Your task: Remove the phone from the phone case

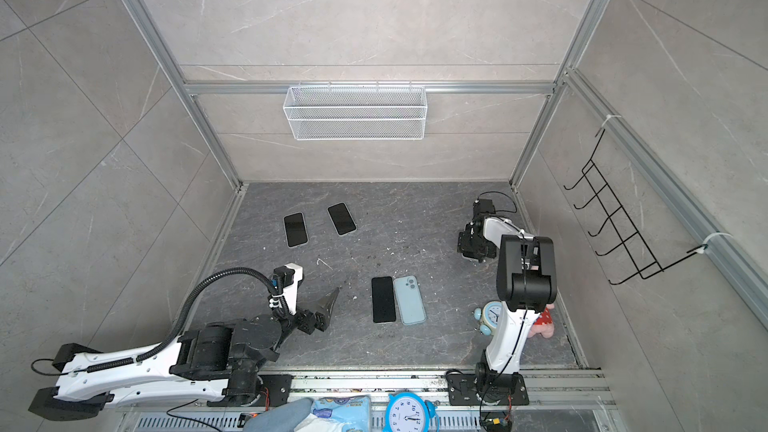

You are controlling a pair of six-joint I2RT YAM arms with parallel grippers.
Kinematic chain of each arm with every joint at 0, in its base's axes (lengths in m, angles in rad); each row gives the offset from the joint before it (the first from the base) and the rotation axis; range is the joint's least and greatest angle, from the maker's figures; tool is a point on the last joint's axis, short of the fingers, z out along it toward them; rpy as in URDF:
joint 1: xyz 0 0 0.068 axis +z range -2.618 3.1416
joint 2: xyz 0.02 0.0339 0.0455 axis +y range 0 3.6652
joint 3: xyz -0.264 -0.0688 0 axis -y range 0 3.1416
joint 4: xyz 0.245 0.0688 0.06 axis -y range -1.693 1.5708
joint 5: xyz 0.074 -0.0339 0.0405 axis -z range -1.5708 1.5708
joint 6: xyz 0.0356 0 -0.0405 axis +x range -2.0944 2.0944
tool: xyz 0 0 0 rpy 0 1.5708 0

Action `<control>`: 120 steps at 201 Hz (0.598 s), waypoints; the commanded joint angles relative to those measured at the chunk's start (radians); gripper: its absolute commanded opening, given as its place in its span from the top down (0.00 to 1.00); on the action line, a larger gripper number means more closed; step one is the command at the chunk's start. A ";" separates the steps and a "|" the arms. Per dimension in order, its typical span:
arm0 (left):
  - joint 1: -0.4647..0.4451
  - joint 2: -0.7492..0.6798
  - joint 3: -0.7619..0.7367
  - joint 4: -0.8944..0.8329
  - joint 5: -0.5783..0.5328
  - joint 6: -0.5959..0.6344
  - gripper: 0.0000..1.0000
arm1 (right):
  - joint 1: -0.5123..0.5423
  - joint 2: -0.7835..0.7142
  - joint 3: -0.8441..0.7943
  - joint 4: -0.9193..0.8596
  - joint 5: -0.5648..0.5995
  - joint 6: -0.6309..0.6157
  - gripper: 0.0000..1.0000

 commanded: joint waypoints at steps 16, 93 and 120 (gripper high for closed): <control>-0.001 0.006 -0.008 0.017 0.044 -0.032 0.01 | 0.004 0.035 0.016 -0.056 0.047 0.020 0.36; 0.096 0.069 -0.113 0.181 0.237 -0.174 0.01 | 0.010 0.003 -0.007 -0.042 -0.003 0.051 0.69; 0.259 0.140 -0.145 0.290 0.473 -0.263 0.01 | 0.030 -0.058 -0.055 -0.014 -0.045 0.077 0.74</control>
